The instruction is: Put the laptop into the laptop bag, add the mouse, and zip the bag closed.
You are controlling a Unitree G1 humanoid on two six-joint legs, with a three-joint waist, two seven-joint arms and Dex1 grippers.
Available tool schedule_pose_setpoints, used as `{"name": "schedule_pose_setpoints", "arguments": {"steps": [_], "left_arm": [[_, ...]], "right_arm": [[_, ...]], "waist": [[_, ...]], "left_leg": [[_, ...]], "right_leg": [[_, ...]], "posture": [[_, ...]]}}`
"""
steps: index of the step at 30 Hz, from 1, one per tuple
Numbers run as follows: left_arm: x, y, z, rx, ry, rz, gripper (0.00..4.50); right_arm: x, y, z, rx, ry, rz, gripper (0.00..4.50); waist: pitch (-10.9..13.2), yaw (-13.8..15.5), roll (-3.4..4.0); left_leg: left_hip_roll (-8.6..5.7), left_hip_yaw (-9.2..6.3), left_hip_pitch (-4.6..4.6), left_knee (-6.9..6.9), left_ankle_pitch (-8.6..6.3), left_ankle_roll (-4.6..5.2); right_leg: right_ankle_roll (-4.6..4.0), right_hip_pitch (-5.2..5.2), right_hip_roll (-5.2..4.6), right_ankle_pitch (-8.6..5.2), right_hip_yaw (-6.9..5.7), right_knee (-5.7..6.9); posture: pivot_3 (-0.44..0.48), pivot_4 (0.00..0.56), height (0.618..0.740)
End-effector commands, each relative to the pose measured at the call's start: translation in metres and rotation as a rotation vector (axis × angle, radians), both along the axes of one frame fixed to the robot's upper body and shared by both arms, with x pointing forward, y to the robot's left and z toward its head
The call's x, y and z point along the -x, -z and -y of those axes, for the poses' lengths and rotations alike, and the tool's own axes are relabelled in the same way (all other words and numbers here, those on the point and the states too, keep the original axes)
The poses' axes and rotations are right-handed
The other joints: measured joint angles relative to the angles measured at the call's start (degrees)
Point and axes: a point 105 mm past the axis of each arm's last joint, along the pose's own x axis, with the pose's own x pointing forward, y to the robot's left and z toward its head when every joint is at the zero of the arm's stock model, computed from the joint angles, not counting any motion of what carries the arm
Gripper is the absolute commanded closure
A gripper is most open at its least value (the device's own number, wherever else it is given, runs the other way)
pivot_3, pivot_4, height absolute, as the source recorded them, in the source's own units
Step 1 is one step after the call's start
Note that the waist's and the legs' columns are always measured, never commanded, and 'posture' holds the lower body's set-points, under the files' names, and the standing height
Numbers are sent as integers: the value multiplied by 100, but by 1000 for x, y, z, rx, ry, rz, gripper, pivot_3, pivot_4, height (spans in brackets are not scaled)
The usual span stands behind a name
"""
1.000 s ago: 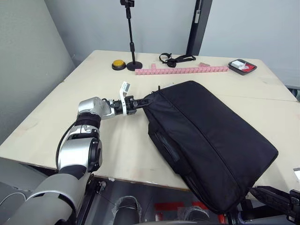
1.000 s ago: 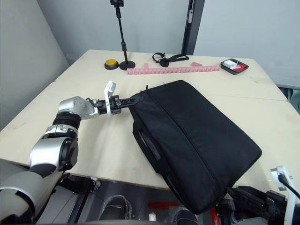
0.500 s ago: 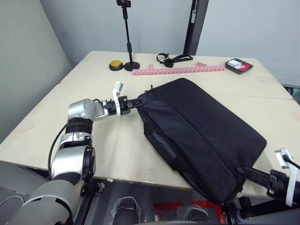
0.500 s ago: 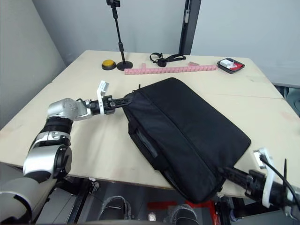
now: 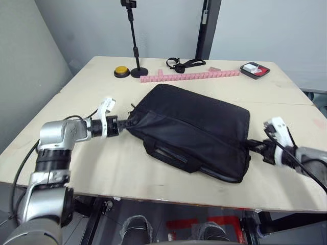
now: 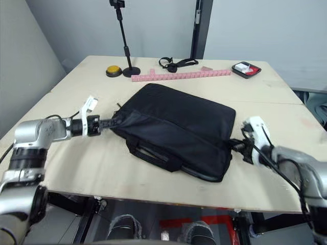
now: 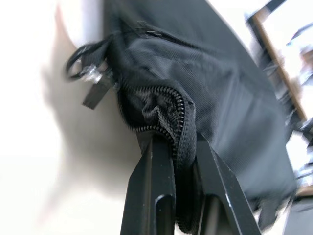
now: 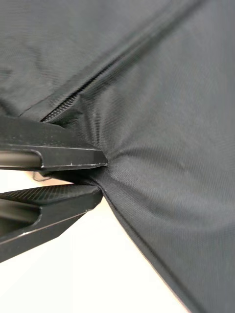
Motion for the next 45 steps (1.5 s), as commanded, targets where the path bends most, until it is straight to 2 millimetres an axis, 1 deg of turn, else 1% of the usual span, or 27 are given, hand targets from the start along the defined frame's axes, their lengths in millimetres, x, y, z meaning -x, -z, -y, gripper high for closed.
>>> {"name": "schedule_pose_setpoints", "arguments": {"steps": [1, 4, 7, 8, 9, 11, 13, 15, 17, 19, 21, 23, 27, 28, 29, 31, 32, 35, 37, 39, 42, 45], "left_arm": [[20, 0, 26, 1, 169, 22, 4500], [24, 0, 26, -23, 172, 39, 4500], [25, -1, 26, -31, 174, 44, 4500], [36, 3, 26, -73, 209, 44, 4500], [45, 7, 26, -113, 236, 39, 4500], [58, 13, 25, -158, 251, 29, 4500], [59, 15, 23, -177, 219, 36, 4500], [53, 18, 22, -207, 142, 60, 4500], [50, 18, 25, -200, 93, 69, 4500], [49, 14, 36, -131, 57, 68, 4500], [54, 13, 51, -49, 41, 48, 4500], [59, 16, 61, -10, 35, 15, 4500], [61, 15, 60, 8, 9, -12, 4500], [61, 15, 60, 4, 7, -15, 4500], [59, 15, 57, -13, -4, -9, 4500], [58, 13, 53, -26, -12, -2, 3596], [58, 11, 52, -26, -3, 3, 3330], [56, 3, 50, -40, 22, 30, 2270], [62, -2, 50, -48, 75, 34, 1564], [67, -7, 47, -53, 115, 34, 819], [70, -7, 37, -83, 129, 26, 819], [70, -10, 19, -128, 127, 31, 819]], "right_arm": [[-14, -29, -25, 23, -94, 133, 4078], [-25, -30, -29, 58, -92, 139, 4078], [-29, -30, -30, 70, -92, 135, 4078], [-37, -32, -36, 88, -109, 126, 4078], [-43, -35, -41, 127, -132, 125, 4078], [-45, -41, -47, 190, -207, 124, 4078], [-45, -43, -45, 216, -230, 123, 4078], [-49, -48, -40, 232, -217, 124, 4078], [-52, -51, -38, 239, -215, 126, 4078], [-53, -53, -39, 240, -222, 123, 4078], [-53, -52, -41, 249, -245, 109, 4078], [-51, -47, -42, 257, -256, 85, 4078], [-48, -37, -43, 268, -269, 46, 4078], [-48, -37, -44, 260, -274, 42, 3502], [-46, -38, -48, 240, -294, 45, 3265], [-45, -40, -53, 226, -318, 49, 2559], [-45, -40, -53, 225, -319, 47, 2289], [-47, -36, -50, 246, -309, 34, 1249], [-45, -33, -48, 265, -321, 27, 563], [-43, -36, -48, 274, -338, 36, 0], [-38, -45, -48, 270, -380, 51, 0], [-38, -60, -38, 283, -372, 82, 0]], "waist": [[0, 6, 0], [-1, -4, 1], [-1, -18, 1], [-2, -31, 3], [-3, -114, 5], [-8, -182, 13], [-10, -177, 16], [-13, -139, 17], [-15, -112, 21], [-15, -80, 21], [-16, -60, 24], [-17, -33, 23], [-18, -45, 22], [-19, -55, 24], [-20, -63, 25], [-22, -69, 26], [-24, -70, 27], [-27, -68, 28], [-29, -59, 29], [-30, -54, 28], [-30, -49, 29], [-30, -36, 28]], "left_leg": [[0, 0, 1, 0, 0, -1], [0, 0, 6, 5, 0, -2], [0, 3, 15, 10, 1, -3], [1, 3, 17, 10, 1, -5], [2, 3, 18, 10, 1, -7], [5, 15, 20, 11, 0, -11], [6, 17, 25, -1, 0, -15], [15, 13, 33, -7, 0, -20], [14, 14, 35, -1, 0, -20], [13, 15, 36, 12, 0, -19], [11, 16, 37, 24, -1, -18], [11, 15, 35, 32, -1, -15], [10, 14, 33, 38, -2, -11], [11, 14, 34, 37, -2, -12], [12, 15, 35, 37, -2, -12], [12, 15, 36, 37, -2, -12], [13, 15, 36, 37, -2, -12], [13, 15, 40, 40, -2, -11], [13, 15, 45, 44, -2, -11], [13, 15, 46, 45, -1, -11], [12, 15, 38, 45, -2, -11], [12, 14, 24, 45, -2, -11]], "right_leg": [[-1, 0, 1, -1, 0, 1], [-1, 3, 1, -1, 3, 8], [-1, 5, 1, -1, 7, 18], [-1, 5, 1, -1, 7, 21], [-1, 4, 3, -1, 8, 22], [-2, -1, 9, -1, 20, 24], [-3, -2, 10, -3, 20, 25], [-12, 4, 18, -11, 15, 26], [-14, 6, 18, -10, 19, 30], [-15, 7, 17, -10, 21, 40], [-15, 7, 16, -9, 29, 52], [-16, 9, 14, -9, 29, 55], [-16, 8, 13, -9, 29, 59], [-16, 6, 15, -9, 29, 60], [-16, 7, 16, -9, 30, 60], [-16, 7, 16, -9, 30, 60], [-16, 7, 16, -9, 30, 60], [-16, 8, 16, -9, 31, 64], [-16, 10, 16, -9, 33, 73], [-16, 10, 16, -9, 35, 74], [-16, 6, 16, -9, 33, 69], [-16, -5, 16, -9, 30, 66]], "posture": [[0, 150, 739], [0, 150, 739], [0, 150, 739], [0, 150, 739], [0, 150, 739], [0, 150, 739], [0, 150, 739], [0, 150, 739], [0, 150, 739], [0, 150, 739], [0, 150, 739], [0, 150, 739], [0, 150, 739], [0, 150, 739], [0, 150, 739], [0, 150, 739], [0, 150, 739], [0, 150, 739], [0, 150, 739], [0, 150, 739], [0, 150, 739], [0, 150, 739]]}}
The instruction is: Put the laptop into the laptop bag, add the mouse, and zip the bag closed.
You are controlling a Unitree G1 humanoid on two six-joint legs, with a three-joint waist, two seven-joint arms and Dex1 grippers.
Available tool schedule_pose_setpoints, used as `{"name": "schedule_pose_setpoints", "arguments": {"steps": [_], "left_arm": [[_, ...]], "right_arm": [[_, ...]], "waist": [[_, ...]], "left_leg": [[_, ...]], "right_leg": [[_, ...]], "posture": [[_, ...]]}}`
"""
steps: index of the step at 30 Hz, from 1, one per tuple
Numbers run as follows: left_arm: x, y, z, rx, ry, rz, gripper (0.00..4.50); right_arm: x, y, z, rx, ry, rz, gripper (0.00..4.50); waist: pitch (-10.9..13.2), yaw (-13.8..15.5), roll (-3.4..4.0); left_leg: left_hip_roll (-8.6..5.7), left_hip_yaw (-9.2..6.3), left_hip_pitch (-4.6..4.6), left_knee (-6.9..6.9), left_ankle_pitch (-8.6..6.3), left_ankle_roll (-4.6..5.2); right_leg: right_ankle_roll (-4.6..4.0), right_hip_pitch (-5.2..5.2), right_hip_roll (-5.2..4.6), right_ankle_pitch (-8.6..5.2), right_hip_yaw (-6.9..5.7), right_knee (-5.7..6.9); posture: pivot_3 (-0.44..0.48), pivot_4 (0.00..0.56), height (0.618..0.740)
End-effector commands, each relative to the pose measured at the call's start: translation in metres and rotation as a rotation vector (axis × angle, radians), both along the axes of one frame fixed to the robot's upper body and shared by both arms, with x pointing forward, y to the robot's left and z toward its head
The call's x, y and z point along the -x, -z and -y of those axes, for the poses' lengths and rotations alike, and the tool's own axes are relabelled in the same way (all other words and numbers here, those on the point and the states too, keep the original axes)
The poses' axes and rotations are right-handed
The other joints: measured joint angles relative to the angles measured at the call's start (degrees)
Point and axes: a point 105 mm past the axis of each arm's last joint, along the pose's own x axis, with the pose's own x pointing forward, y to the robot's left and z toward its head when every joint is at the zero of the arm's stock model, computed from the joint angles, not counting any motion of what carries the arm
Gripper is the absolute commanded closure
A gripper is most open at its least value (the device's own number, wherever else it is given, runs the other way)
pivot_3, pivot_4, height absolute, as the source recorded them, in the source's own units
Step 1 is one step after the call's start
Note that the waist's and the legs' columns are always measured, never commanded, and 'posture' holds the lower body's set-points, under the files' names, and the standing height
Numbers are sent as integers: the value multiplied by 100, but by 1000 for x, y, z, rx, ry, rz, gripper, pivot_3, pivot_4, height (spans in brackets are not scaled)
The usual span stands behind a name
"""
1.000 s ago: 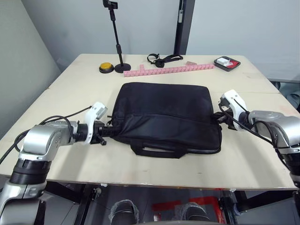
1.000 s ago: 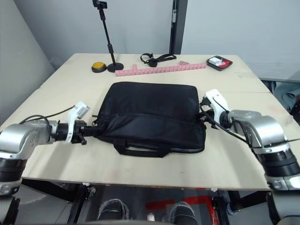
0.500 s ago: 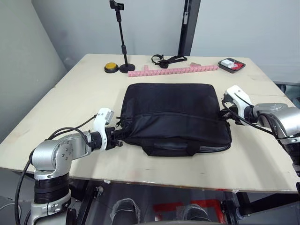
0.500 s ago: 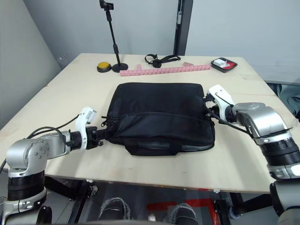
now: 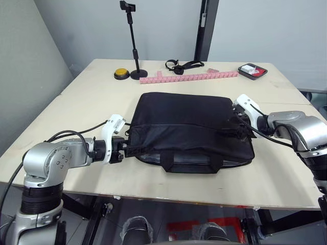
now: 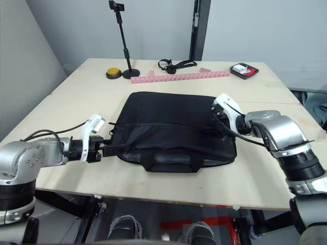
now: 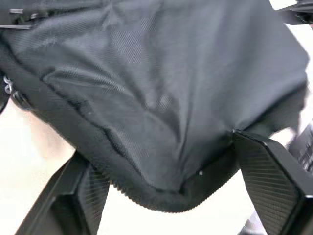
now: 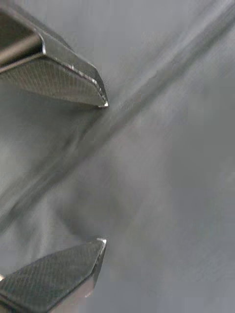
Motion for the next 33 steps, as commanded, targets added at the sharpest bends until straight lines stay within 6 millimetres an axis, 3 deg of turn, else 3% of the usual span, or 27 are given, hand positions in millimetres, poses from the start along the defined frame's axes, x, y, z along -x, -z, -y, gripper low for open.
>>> {"name": "schedule_pose_setpoints", "arguments": {"steps": [1, 4, 8, 11, 15, 20, 23, 33], "left_arm": [[3, -12, -14, -19, 37, 43, 819], [0, -21, -31, -53, 41, 87, 819], [-2, -49, -57, -36, 88, 227, 819], [-2, -71, -72, 19, 112, 348, 819], [-1, -90, -99, 60, 84, 445, 819], [-3, -96, -124, 39, 40, 477, 819], [-9, -104, -142, 35, -31, 489, 30], [-8, -107, -144, 2, 33, 470, 30]], "right_arm": [[1, -32, 9, 7, -24, 90, 0], [3, -51, 14, -26, -37, 141, 0], [20, -83, 13, -123, -166, 312, 0], [30, -94, 19, -209, -190, 360, 0], [34, -92, 38, -229, -161, 349, 0], [41, -90, 48, -271, -149, 306, 0], [45, -89, 60, -276, -127, 285, 0], [51, -88, 60, -269, -151, 265, 0]], "waist": [[0, 1, 0], [0, -5, 0], [0, -5, -1], [0, 0, 0], [0, -9, -1], [-1, -25, 1], [-1, -6, 1], [-1, 9, 0]], "left_leg": [[0, -1, -1, 0, 0, 0], [1, -1, 1, -1, 0, 0], [1, 2, 4, -2, 0, 0], [2, 2, 1, -6, -2, 2], [1, 2, 5, -4, -2, 4], [1, 9, 18, -4, -2, 4], [2, 8, 19, -3, -2, 4], [2, 9, 18, -2, -3, 6]], "right_leg": [[0, 0, 0, 0, -2, 0], [0, -2, 1, 0, 0, 0], [1, 0, 0, -1, 3, 0], [0, 1, 0, -1, 0, -9], [-2, 3, -1, 0, 0, -5], [-2, 8, -1, -1, 8, -1], [-3, 8, 0, -1, 6, 2], [-6, 8, -2, -2, 6, 2]], "posture": [[0, 150, 739], [0, 150, 739], [0, 150, 739], [0, 150, 739], [0, 150, 739], [0, 150, 739], [0, 150, 739], [0, 150, 739]]}}
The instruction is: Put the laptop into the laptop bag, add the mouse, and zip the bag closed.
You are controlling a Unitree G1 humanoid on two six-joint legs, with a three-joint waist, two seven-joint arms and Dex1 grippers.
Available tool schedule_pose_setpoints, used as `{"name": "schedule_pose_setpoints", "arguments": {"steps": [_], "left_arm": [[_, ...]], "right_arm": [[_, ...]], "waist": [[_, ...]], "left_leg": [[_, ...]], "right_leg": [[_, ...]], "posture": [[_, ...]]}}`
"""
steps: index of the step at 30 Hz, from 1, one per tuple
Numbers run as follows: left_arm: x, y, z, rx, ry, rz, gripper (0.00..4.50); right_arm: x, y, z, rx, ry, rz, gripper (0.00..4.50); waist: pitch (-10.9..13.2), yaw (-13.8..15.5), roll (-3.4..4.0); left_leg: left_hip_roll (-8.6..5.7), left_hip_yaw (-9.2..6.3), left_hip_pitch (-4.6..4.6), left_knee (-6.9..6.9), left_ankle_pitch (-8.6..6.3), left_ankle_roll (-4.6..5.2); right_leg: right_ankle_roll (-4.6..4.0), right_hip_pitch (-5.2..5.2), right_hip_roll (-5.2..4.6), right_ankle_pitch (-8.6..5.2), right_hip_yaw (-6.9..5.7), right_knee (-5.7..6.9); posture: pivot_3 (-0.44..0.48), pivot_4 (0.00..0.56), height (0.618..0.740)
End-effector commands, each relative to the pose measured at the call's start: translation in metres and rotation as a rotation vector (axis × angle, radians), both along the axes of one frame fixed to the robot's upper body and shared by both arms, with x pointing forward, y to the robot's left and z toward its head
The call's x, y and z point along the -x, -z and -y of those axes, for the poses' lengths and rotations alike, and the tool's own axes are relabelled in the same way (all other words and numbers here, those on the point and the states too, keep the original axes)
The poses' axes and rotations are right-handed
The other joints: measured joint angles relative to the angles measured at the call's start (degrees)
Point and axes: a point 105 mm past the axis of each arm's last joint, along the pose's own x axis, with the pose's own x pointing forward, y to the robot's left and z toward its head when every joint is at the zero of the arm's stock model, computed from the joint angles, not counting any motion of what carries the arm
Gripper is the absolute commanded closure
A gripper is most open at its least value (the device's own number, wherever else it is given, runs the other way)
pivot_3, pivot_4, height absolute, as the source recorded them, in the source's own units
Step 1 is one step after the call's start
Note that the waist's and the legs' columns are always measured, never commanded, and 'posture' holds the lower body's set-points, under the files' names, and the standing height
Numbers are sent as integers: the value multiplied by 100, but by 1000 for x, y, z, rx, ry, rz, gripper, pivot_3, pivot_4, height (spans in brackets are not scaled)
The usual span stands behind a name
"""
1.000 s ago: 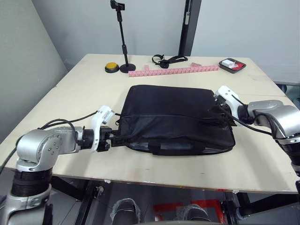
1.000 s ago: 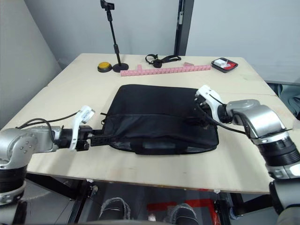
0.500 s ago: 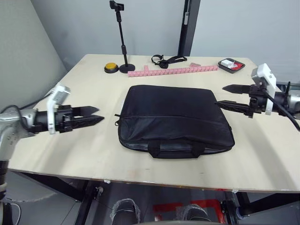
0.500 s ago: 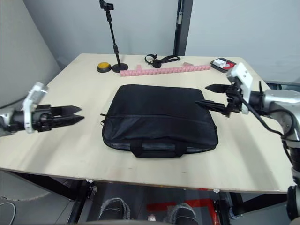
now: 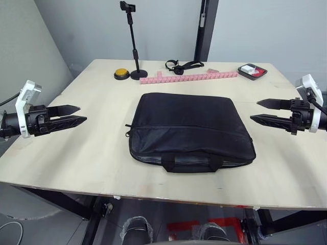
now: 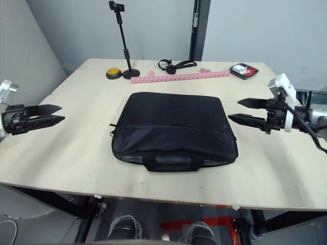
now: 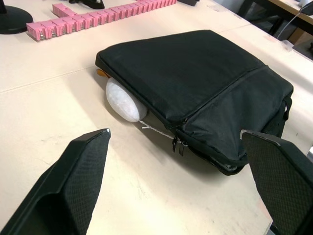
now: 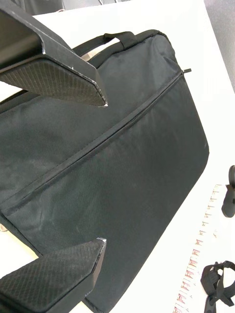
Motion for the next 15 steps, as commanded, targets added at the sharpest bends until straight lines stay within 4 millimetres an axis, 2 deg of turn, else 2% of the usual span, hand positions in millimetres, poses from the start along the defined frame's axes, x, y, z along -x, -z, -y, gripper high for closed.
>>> {"name": "schedule_pose_setpoints", "arguments": {"steps": [1, 4, 8, 15], "left_arm": [[2, -17, 3, -32, 38, 53, 30], [4, -18, 13, -49, 102, 38, 30], [5, -15, 29, -100, 200, 33, 30], [0, -16, 47, -65, 273, 50, 30]], "right_arm": [[5, -13, -2, 22, -19, 50, 0], [6, -13, -7, 21, -34, 52, 0], [7, -2, -26, 64, -91, 40, 0], [2, 15, -53, 125, -140, 36, 0]], "waist": [[0, 0, 0], [0, 3, 0], [0, 3, 0], [0, 1, 0]], "left_leg": [[0, 0, 0, 0, 0, 0], [0, 0, 0, 1, 0, 0], [0, 0, 0, 0, 0, 0], [0, 1, 3, 1, 0, 0]], "right_leg": [[0, 0, 0, 0, 0, 0], [-1, 0, 0, 0, 0, 1], [-2, 0, 0, 0, 0, 1], [-2, 0, 0, 0, 2, 5]], "posture": [[0, 150, 739], [0, 150, 739], [0, 150, 739], [0, 150, 739]]}}
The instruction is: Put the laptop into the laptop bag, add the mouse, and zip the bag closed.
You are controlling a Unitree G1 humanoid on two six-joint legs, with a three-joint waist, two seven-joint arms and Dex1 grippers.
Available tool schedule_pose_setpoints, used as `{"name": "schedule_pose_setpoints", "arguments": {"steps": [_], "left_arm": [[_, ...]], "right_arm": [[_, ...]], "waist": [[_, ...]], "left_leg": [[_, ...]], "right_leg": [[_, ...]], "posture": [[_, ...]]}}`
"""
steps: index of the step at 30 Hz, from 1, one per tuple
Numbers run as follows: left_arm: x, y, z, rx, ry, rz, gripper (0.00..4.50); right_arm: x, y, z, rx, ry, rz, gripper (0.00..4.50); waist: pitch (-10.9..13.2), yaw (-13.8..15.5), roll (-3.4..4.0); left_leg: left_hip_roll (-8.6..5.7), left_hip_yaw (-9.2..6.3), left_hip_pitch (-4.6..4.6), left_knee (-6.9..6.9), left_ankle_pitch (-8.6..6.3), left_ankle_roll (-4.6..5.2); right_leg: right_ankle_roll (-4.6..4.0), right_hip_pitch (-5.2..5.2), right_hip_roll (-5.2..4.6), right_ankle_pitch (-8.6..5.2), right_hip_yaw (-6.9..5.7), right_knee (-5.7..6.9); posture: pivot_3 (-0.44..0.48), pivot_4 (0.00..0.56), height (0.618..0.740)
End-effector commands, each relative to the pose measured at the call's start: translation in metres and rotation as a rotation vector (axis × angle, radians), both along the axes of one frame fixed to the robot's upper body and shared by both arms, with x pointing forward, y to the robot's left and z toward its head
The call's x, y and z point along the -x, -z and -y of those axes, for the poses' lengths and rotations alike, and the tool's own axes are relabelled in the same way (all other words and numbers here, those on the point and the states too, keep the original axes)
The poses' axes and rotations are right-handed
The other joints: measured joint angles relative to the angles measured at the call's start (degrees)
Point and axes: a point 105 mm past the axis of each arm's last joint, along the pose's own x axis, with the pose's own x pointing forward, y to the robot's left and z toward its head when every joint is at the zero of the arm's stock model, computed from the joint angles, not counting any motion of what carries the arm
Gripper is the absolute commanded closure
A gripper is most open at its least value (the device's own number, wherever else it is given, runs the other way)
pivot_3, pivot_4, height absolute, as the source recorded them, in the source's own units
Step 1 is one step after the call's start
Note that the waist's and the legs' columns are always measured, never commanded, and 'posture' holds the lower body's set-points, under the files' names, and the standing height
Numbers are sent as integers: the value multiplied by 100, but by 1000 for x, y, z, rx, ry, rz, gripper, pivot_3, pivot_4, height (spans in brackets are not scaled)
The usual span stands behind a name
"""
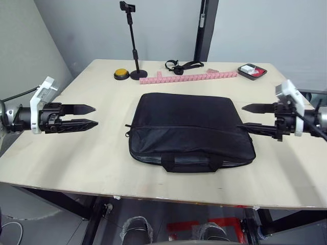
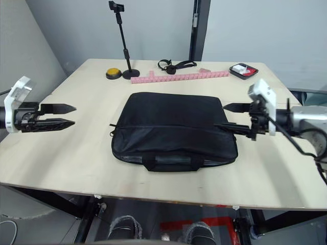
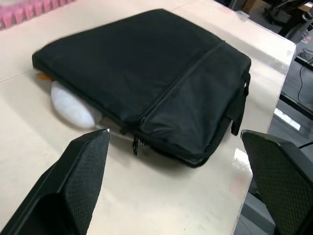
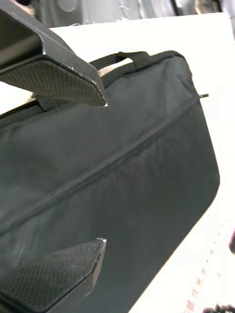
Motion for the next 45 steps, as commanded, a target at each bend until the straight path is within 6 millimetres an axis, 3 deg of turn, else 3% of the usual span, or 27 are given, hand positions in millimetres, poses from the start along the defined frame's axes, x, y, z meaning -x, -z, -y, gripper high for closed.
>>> {"name": "schedule_pose_setpoints", "arguments": {"steps": [1, 7, 12, 21, 27, 29, 35, 38, 40, 45], "left_arm": [[1, -7, 9, 8, 50, 28, 30], [0, -6, 12, 18, 77, 28, 30], [-11, -2, 6, 26, 32, 55, 30], [-13, 5, 5, 65, 8, 51, 30], [-11, 8, 16, 65, 48, 51, 30], [-11, 8, 20, 62, 64, 52, 0], [-6, 12, 26, 54, 96, 33, 0], [4, 15, 46, 39, 197, 9, 0], [11, 18, 59, 20, 266, 0, 0], [25, 14, 93, 16, 425, 15, 0]], "right_arm": [[-2, -1, -16, 27, -36, 41, 0], [-8, 3, -37, 4, -76, 32, 0], [-19, 17, -65, 16, -117, 27, 0], [-40, 23, -91, 5, -104, 48, 0], [-31, 22, -112, -92, -198, 26, 0], [-33, 25, -110, -91, -179, 16, 520], [-14, 23, -82, -96, -189, -24, 520], [18, 29, -59, -85, -204, -128, 520], [31, 44, -49, -45, -179, -195, 520], [45, 65, -29, -50, -93, -291, 520]], "waist": [[0, -2, 0], [0, -20, 0], [0, -26, 0], [0, -22, 0], [0, -22, 0], [0, -19, 0], [0, 8, 0], [-1, 71, -2], [-3, 72, -5], [-4, 21, -6]], "left_leg": [[0, 0, -1, 0, 0, 0], [0, 1, -3, 0, 0, -1], [1, 1, 0, 1, 1, -2], [0, 0, -7, 8, 1, -4], [0, -2, -11, 8, 1, -5], [0, -2, -11, 8, 1, -5], [0, -3, -13, 9, 1, -5], [-1, -4, -18, 8, 0, -4], [-1, -7, -12, 4, -1, -4], [-1, 2, 14, 6, -1, -4]], "right_leg": [[0, -1, 0, 0, 0, 0], [0, -5, 0, 0, 1, 4], [-1, -5, 2, 0, 1, 11], [-1, -12, 1, 0, 2, 21], [-2, -16, 1, -1, 1, 23], [-2, -16, 1, -1, 0, 23], [-4, -14, 1, -2, 1, 20], [-5, -15, 0, -3, -1, 17], [-11, -4, 0, -6, -5, 7], [-10, 5, -2, -6, 7, 23]], "posture": [[0, 150, 739], [0, 150, 739], [0, 150, 739], [0, 150, 739], [0, 150, 739], [0, 150, 739], [0, 150, 739], [0, 150, 739], [0, 150, 739], [0, 150, 739]]}}
